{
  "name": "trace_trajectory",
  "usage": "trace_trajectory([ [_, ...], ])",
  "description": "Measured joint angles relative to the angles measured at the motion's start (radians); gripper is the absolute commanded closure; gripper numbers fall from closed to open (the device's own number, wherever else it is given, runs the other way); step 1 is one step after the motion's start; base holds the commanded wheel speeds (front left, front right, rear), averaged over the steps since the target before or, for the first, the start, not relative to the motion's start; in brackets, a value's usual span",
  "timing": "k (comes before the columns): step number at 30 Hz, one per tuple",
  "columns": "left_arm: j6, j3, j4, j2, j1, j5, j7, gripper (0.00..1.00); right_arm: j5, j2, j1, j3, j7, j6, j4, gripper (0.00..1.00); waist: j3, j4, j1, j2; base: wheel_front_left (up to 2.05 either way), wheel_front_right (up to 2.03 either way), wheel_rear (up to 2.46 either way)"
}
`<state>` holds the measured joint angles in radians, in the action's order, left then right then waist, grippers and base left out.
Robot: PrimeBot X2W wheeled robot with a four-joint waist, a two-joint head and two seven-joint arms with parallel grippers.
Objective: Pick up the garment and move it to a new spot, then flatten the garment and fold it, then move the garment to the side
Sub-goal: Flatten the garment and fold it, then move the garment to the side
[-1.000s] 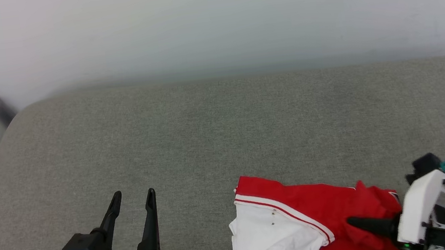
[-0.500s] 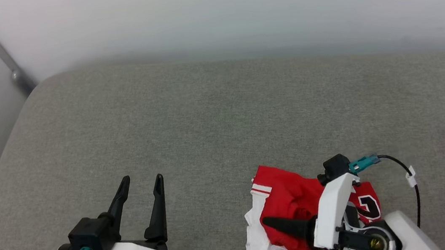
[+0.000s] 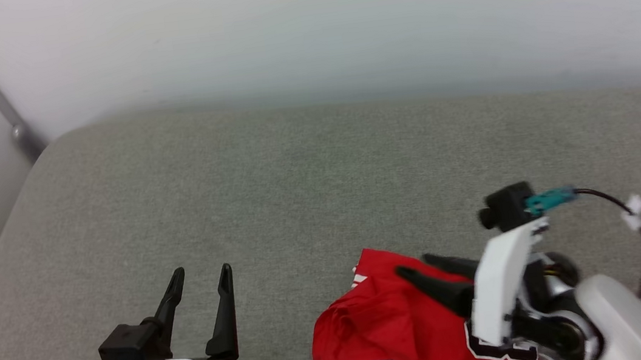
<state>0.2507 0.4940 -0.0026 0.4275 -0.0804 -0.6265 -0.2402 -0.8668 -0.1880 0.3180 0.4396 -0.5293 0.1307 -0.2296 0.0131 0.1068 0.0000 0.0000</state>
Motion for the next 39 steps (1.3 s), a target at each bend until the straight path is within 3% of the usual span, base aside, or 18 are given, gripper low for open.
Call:
trace_trajectory([
  [3, 0.005, -0.003, -0.001, 0.001, 0.009, -0.002, 0.001, 0.0, 0.096, -0.046, -0.026, -0.033, 0.037, 0.0, 0.018, 0.0, -0.012, -0.011, 0.0, 0.0, 0.0, 0.0, 0.0],
  [4, 0.009, -0.006, -0.002, 0.004, 0.018, -0.003, 0.001, 0.0, 0.206, -0.078, -0.053, -0.087, 0.071, 0.0, 0.032, 0.0, -0.02, -0.024, 0.0, 0.0, 0.0, 0.0, 0.0],
  [7, 0.015, -0.017, -0.006, 0.009, 0.023, -0.01, 0.0, 0.0, 0.343, -0.093, -0.107, -0.192, 0.116, 0.0, 0.063, 0.0, -0.029, -0.043, 0.0, 0.0, 0.0, 0.0, 0.0],
  [12, 0.027, -0.036, -0.008, 0.016, 0.041, -0.013, -0.004, 0.0, 0.536, -0.087, -0.222, -0.377, 0.208, 0.0, 0.151, 0.0, -0.04, -0.068, 0.0, 0.0, 0.0, 0.0, 0.0],
  [18, 0.035, -0.05, -0.012, 0.025, 0.065, -0.012, -0.01, 0.0, 0.647, -0.033, -0.328, -0.53, 0.376, 0.0, 0.259, 0.0, -0.052, -0.088, 0.0, 0.0, 0.0, 0.0, 0.0],
  [24, 0.04, -0.045, -0.019, 0.038, 0.078, -0.001, -0.009, 0.0, 0.682, 0.035, -0.424, -0.541, 0.459, 0.0, 0.335, 0.0, -0.068, -0.103, -0.0001, 0.0, 0.0, 0.0, 0.0],
  [28, 0.045, -0.04, -0.024, 0.042, 0.099, -0.002, -0.002, 0.0, 0.697, 0.079, -0.471, -0.516, 0.457, 0.0, 0.365, 0.0, -0.079, -0.118, -0.0001, 0.0, 0.0, 0.0, 0.0],
  [39, 0.05, -0.044, -0.035, 0.057, 0.095, -0.002, 0.01, 0.0, 0.715, 0.102, -0.479, -0.502, 0.426, 0.0, 0.417, 0.0, -0.081, -0.12, -0.0001, 0.0, 0.0, 0.0, 0.0],
])
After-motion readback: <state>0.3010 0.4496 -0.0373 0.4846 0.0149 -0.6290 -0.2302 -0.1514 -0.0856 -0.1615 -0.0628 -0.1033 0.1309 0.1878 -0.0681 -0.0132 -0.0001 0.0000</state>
